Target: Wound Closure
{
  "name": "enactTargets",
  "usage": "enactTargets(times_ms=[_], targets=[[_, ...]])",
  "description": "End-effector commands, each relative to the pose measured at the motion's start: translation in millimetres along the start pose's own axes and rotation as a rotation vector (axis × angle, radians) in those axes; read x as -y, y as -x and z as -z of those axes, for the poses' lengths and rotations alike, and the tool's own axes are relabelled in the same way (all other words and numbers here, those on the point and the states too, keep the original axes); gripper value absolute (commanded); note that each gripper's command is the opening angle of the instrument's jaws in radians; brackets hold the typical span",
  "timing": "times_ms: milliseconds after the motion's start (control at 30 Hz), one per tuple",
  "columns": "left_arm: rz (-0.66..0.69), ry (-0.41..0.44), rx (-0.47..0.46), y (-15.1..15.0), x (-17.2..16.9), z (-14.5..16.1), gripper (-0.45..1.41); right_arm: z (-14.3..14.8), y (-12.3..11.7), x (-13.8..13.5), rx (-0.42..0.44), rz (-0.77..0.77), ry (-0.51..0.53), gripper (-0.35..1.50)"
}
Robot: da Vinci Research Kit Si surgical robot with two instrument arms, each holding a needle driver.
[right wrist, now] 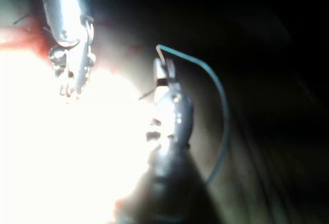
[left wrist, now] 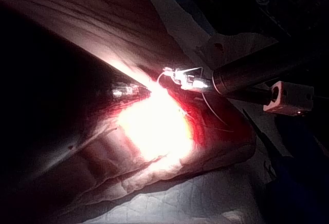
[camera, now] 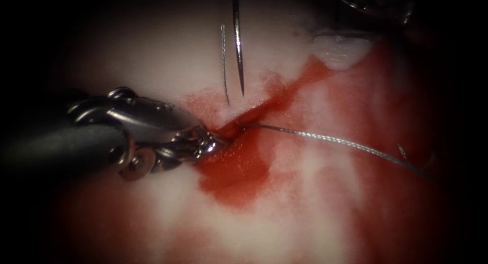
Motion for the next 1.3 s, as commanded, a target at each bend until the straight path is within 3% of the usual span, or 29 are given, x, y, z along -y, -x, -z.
enactTargets(times_ms=[33,633,1300], targets=[[-0.004,-0.004,0.003,1.2,0.2,-0.2,-0.45,-1.0,-0.5,-0.9,-0.016,0.024,-0.011,-0.35],[-0.044,-0.003,0.003,1.3,0.9,-0.4,-0.45,-2.4,1.0,1.9,-0.049,0.124,-0.082,-0.35],[-0.047,-0.003,0.002,1.3,0.7,-0.4,-0.45,-3.5,4.1,3.7,-0.004,0.205,-0.31,-0.35]])
